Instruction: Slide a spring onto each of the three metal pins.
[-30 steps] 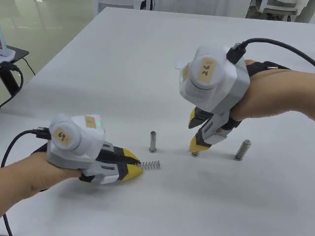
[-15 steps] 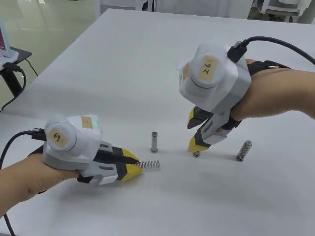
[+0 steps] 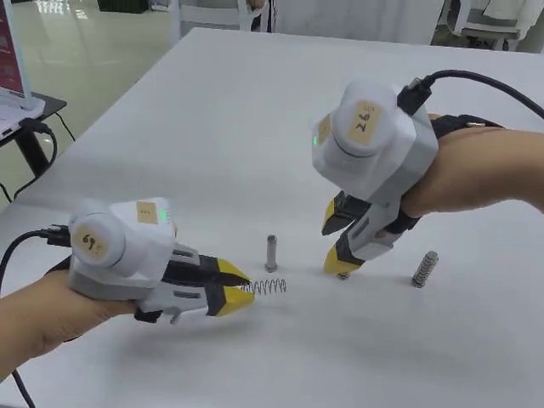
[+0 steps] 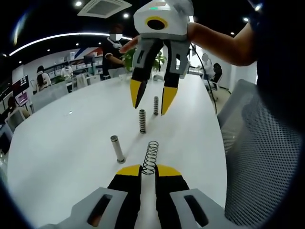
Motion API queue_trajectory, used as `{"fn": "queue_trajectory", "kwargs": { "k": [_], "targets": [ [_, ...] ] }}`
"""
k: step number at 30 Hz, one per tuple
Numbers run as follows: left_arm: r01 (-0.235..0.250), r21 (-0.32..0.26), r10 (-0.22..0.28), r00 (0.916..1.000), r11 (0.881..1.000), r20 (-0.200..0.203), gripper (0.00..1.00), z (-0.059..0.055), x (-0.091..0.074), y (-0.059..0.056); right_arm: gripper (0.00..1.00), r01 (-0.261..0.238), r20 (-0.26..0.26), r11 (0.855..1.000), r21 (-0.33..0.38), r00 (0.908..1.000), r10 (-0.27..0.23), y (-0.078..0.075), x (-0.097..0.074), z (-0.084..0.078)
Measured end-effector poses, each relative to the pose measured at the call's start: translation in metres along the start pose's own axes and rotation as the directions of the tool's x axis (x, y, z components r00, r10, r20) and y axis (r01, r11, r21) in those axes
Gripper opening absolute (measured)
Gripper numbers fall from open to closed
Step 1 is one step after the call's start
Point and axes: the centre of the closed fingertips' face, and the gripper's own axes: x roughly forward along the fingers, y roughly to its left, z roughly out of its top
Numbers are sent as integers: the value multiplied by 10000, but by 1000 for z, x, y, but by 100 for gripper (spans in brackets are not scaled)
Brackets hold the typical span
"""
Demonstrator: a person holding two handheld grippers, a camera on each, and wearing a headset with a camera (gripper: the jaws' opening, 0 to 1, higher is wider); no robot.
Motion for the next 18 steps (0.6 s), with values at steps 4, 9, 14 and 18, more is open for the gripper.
{"fn": "queue_trajectory", "kwargs": {
  "k": [4,9,14,18],
  "targets": [
    [-2,200,-1,9999,9998,123,3,9,-3,-3,27,-27,17,10000,-76,10000,27,6,-2,4],
    [-25,347,15,9996,9994,286,3,19,-4,-5,26,-138,82,9998,-163,9999,139,9,-2,6],
    [-37,511,17,9992,9987,391,3,27,-4,-8,26,-228,105,9995,-235,9997,230,13,-2,8],
    [-46,633,16,9989,9980,479,3,35,-5,-10,25,-321,176,9991,-266,9993,325,16,-1,10]
  ]
}}
